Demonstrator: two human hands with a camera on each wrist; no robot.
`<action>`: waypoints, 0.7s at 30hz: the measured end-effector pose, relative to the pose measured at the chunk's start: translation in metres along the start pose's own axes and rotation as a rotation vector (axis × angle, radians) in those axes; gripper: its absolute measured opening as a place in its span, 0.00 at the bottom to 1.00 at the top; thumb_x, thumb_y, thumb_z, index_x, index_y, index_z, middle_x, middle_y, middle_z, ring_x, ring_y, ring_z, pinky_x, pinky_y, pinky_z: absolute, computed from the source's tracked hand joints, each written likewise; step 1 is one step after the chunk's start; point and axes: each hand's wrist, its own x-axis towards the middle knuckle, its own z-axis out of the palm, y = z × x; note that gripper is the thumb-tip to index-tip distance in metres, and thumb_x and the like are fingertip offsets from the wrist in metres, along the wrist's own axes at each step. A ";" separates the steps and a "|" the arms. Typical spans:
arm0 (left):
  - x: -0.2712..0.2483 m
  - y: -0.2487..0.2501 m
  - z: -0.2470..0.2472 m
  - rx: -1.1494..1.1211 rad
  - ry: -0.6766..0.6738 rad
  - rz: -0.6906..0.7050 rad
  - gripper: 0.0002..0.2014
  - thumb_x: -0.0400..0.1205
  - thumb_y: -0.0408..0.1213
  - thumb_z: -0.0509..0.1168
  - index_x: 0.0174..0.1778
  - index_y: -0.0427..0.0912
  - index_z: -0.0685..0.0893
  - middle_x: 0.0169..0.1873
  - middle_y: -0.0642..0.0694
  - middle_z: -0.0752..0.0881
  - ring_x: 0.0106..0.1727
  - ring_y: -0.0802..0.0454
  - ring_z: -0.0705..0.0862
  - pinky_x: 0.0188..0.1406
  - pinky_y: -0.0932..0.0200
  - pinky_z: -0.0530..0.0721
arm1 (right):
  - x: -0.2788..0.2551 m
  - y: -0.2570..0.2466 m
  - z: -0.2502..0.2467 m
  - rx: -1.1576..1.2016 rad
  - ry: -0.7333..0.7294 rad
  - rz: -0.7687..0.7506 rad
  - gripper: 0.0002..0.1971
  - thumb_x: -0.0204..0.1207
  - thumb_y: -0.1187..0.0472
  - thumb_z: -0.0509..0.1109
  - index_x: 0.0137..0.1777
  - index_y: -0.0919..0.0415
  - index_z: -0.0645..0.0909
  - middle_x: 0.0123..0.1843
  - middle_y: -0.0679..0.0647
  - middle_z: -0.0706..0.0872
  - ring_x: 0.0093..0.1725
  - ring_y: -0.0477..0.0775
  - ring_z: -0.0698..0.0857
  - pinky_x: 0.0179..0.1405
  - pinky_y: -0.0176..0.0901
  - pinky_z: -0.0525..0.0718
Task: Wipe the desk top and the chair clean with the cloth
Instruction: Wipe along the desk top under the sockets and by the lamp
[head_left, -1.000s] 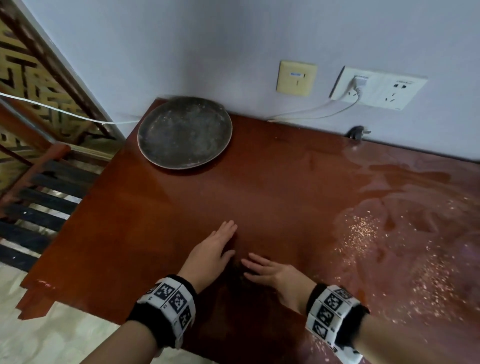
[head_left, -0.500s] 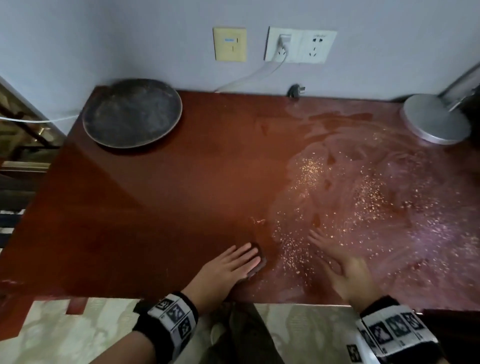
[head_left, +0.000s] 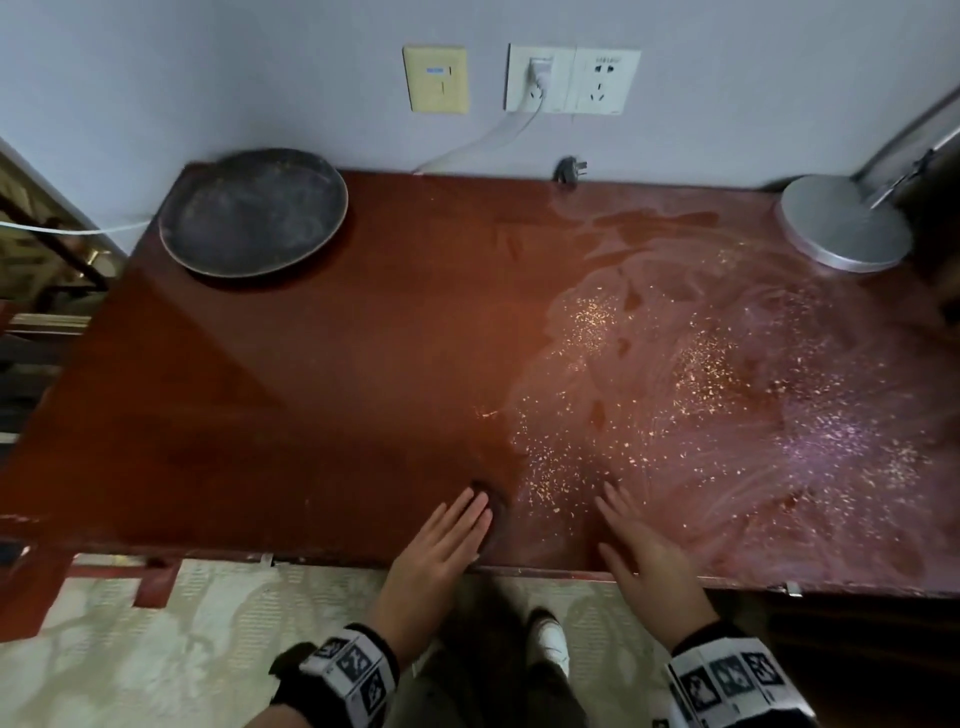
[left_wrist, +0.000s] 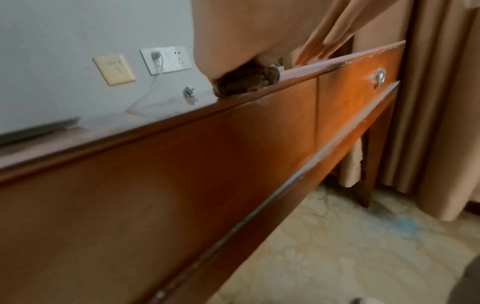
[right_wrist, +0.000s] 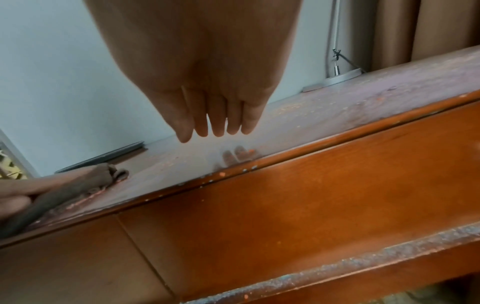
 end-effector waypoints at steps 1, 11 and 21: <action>0.000 0.008 0.008 -0.008 -0.012 0.013 0.27 0.78 0.28 0.61 0.76 0.37 0.70 0.77 0.42 0.70 0.79 0.46 0.65 0.80 0.51 0.57 | 0.003 -0.002 -0.001 -0.012 -0.044 0.003 0.28 0.79 0.64 0.66 0.78 0.54 0.62 0.78 0.38 0.54 0.79 0.38 0.52 0.77 0.32 0.54; 0.005 -0.019 -0.029 0.152 0.011 -0.374 0.30 0.72 0.24 0.46 0.71 0.31 0.75 0.72 0.39 0.76 0.74 0.44 0.73 0.76 0.61 0.54 | 0.023 0.026 -0.033 -0.069 -0.105 0.018 0.29 0.81 0.64 0.63 0.81 0.57 0.57 0.78 0.40 0.45 0.79 0.39 0.48 0.74 0.31 0.47; 0.025 0.063 0.024 0.055 0.043 -0.209 0.29 0.74 0.27 0.53 0.75 0.37 0.68 0.74 0.42 0.72 0.80 0.48 0.64 0.80 0.54 0.54 | 0.019 0.034 -0.025 -0.103 -0.179 -0.060 0.29 0.83 0.63 0.60 0.81 0.58 0.55 0.80 0.42 0.44 0.79 0.39 0.41 0.74 0.28 0.42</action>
